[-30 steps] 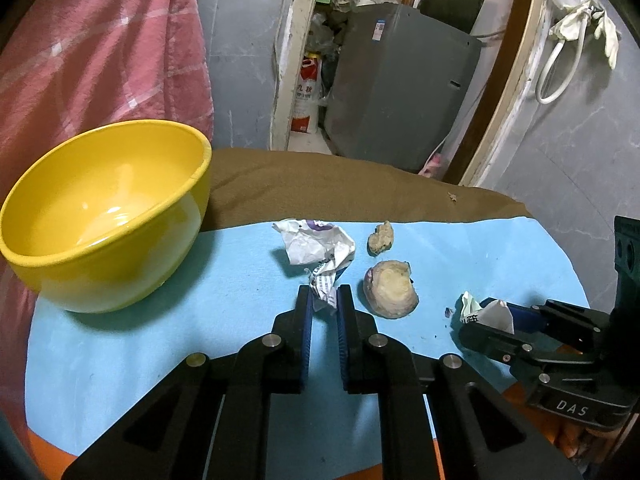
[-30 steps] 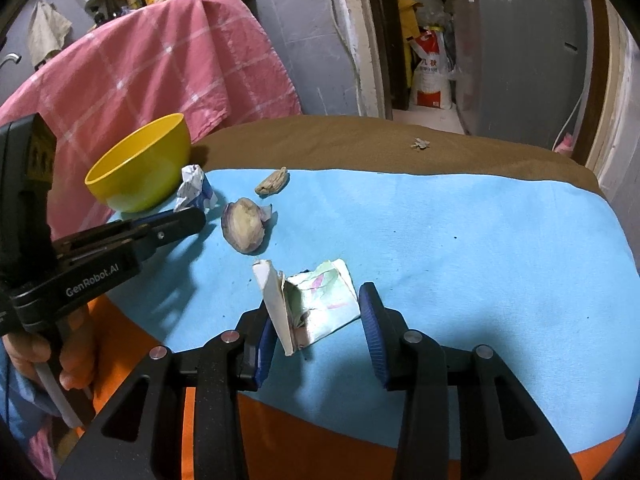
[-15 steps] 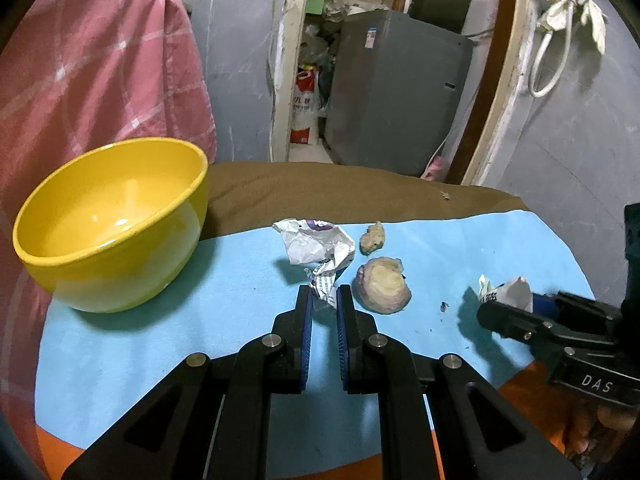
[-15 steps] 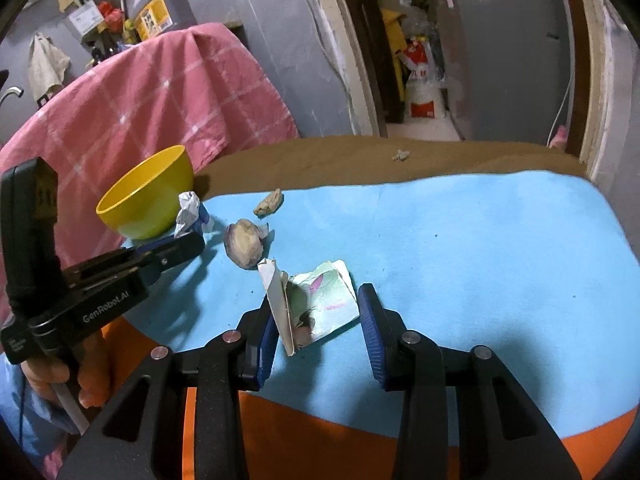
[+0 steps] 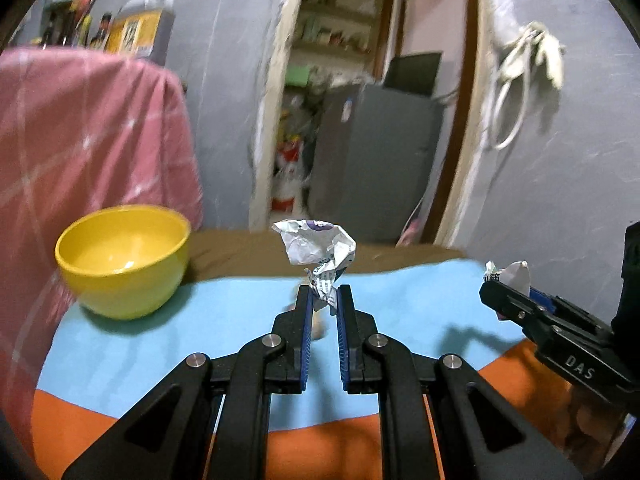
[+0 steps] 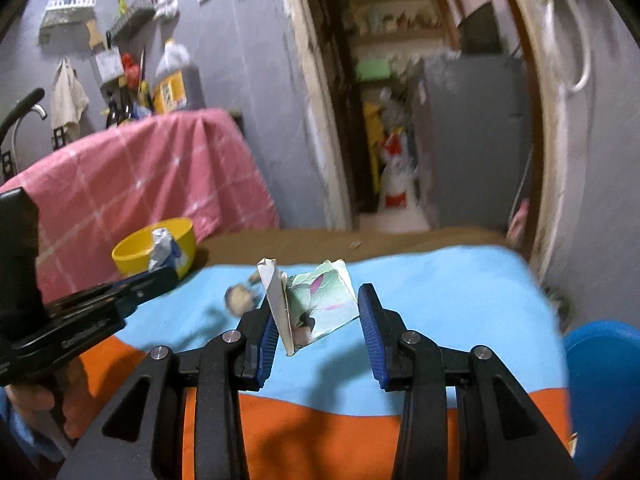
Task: Collect trash
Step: 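Carry both items over the blue bucket and open both tools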
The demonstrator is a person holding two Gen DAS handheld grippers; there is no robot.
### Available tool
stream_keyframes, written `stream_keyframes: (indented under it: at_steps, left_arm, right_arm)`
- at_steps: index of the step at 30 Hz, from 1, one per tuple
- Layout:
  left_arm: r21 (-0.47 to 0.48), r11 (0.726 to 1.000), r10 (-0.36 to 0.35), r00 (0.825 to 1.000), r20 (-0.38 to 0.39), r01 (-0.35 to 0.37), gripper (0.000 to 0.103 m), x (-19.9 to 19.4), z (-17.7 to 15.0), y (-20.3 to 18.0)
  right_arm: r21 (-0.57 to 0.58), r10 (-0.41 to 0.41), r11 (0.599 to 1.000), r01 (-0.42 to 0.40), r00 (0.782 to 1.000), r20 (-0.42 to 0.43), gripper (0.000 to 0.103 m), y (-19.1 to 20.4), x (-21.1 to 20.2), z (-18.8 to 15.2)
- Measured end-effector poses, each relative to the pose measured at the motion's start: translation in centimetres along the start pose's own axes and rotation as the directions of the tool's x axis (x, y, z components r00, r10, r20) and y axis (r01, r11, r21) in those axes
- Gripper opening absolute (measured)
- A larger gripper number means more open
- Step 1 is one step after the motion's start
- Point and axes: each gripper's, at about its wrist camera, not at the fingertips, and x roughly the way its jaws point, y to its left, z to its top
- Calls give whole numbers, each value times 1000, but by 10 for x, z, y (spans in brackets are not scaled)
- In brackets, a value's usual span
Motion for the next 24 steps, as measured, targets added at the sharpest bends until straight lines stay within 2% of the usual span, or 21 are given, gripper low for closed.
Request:
stream_keyframes:
  at_steps: [4, 7, 11, 17, 20, 24]
  left_arm:
    - [7, 998, -65, 996, 53, 64, 9, -6, 8, -30]
    - [24, 994, -108, 992, 68, 107, 9, -7, 17, -51]
    - [72, 981, -183, 982, 54, 179, 9, -2, 21, -89]
    - [136, 949, -284, 959, -19, 284, 9, 20, 20, -143]
    - [156, 932, -317, 945, -84, 327, 9, 36, 15, -172]
    - [135, 914, -357, 918, -175, 381, 9, 60, 9, -199]
  right_arm:
    - [37, -62, 998, 58, 990, 127, 36, -20, -33, 5]
    - [66, -131, 991, 119, 967, 219, 36, -40, -61, 7]
    - [92, -210, 977, 191, 936, 283, 36, -64, -89, 6]
    - [160, -336, 940, 301, 896, 291, 37, -106, -119, -2]
    - [245, -381, 915, 321, 886, 264, 38, -132, -130, -7]
    - [348, -434, 870, 349, 878, 203, 38, -165, -136, -12]
